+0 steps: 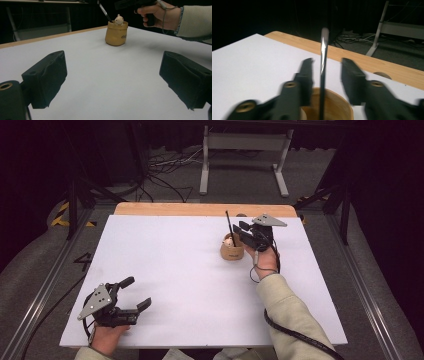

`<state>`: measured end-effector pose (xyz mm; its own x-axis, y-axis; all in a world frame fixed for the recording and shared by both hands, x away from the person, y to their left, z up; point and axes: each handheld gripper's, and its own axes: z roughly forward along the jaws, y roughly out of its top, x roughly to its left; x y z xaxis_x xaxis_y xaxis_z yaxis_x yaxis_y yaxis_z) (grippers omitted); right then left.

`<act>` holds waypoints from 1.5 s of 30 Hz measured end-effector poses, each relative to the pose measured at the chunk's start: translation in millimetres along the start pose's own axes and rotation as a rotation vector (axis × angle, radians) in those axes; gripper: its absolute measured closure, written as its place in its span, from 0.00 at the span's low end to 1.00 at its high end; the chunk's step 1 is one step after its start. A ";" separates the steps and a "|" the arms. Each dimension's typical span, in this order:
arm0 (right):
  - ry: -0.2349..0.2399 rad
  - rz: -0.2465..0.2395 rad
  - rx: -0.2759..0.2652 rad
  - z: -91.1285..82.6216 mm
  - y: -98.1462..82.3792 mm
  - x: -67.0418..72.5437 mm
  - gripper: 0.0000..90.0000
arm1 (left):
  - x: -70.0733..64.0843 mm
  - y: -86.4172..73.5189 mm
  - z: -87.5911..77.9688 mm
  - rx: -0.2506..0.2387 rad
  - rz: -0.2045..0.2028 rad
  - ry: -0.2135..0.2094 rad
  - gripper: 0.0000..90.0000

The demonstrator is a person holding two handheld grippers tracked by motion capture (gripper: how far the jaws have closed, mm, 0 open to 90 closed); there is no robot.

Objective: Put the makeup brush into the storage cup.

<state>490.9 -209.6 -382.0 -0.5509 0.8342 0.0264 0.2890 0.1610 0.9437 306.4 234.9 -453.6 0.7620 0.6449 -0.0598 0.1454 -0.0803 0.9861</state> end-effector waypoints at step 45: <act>0.209 -0.143 -0.132 -127.6 -15.9 -4.2 0.00 | 0.9 3.0 -0.2 -0.008 0.014 -0.005 0.09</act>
<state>388.7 -283.0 -355.0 -0.7318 0.6792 -0.0553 0.0998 0.1871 0.9773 307.4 235.4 -450.7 0.7673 0.6396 -0.0469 0.1297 -0.0830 0.9881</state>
